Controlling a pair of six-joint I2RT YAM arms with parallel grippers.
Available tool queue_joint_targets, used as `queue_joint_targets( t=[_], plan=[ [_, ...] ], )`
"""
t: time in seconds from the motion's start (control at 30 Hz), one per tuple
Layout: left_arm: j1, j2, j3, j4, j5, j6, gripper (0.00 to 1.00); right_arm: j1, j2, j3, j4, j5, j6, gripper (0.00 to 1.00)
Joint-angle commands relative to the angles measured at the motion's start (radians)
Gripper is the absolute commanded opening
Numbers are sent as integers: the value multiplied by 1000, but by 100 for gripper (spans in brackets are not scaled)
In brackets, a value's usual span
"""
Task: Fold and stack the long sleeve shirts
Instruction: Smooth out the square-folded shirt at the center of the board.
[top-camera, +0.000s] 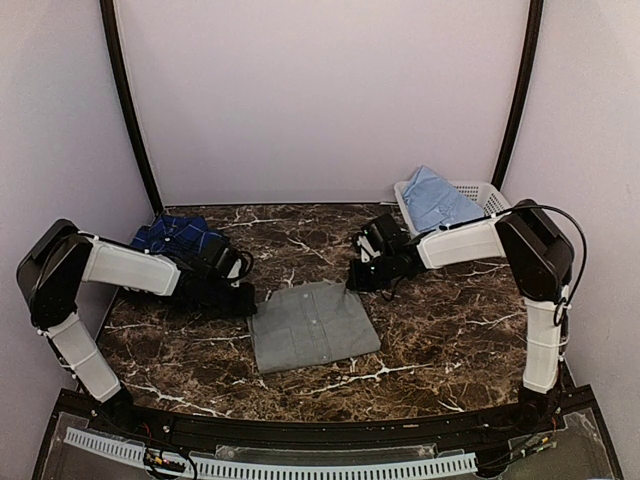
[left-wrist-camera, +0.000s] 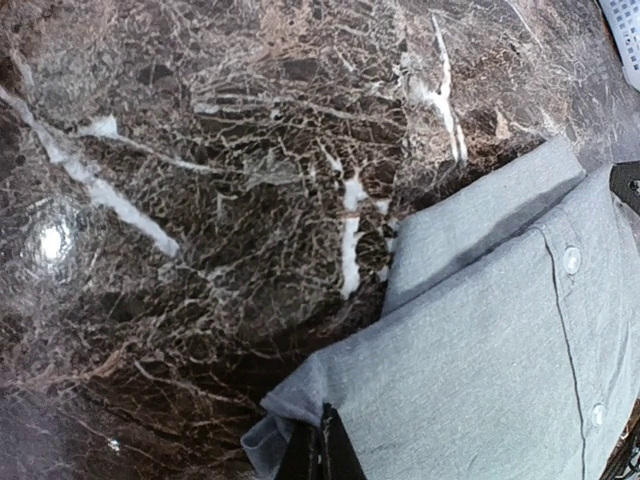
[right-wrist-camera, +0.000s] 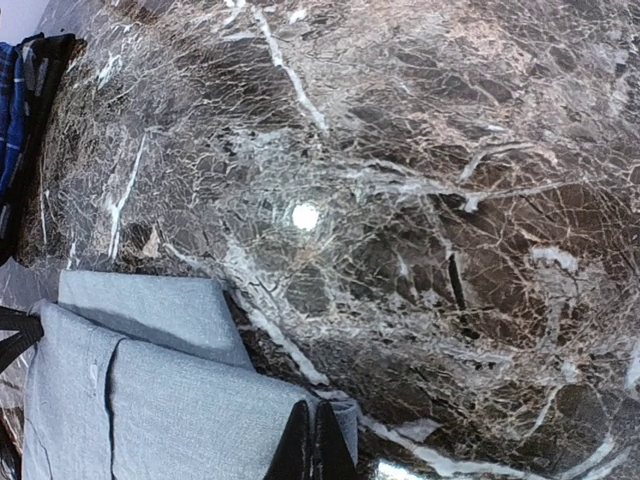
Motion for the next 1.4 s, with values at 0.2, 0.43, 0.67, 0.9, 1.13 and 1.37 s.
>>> queue_joint_targets(
  t=[0.2, 0.43, 0.67, 0.9, 1.13, 1.37],
  plan=[
    [17, -154, 63, -144, -47, 45, 0, -23, -122, -6, -41, 76, -23, 0],
    [36, -200, 102, -186, -87, 43, 0, -23, -189, 26, -42, 64, -37, 0],
    [100, -142, 186, -209, -81, 72, 0, -26, -124, 152, -63, 63, -61, 0],
    [179, 72, 309, -168, -58, 94, 0, -61, 100, 375, -92, 33, -110, 0],
    [253, 315, 536, -222, -120, 61, 0, -115, 348, 686, -180, -42, -143, 12],
    [256, 360, 568, -247, -140, 47, 0, -116, 324, 700, -206, -48, -149, 23]
  ],
)
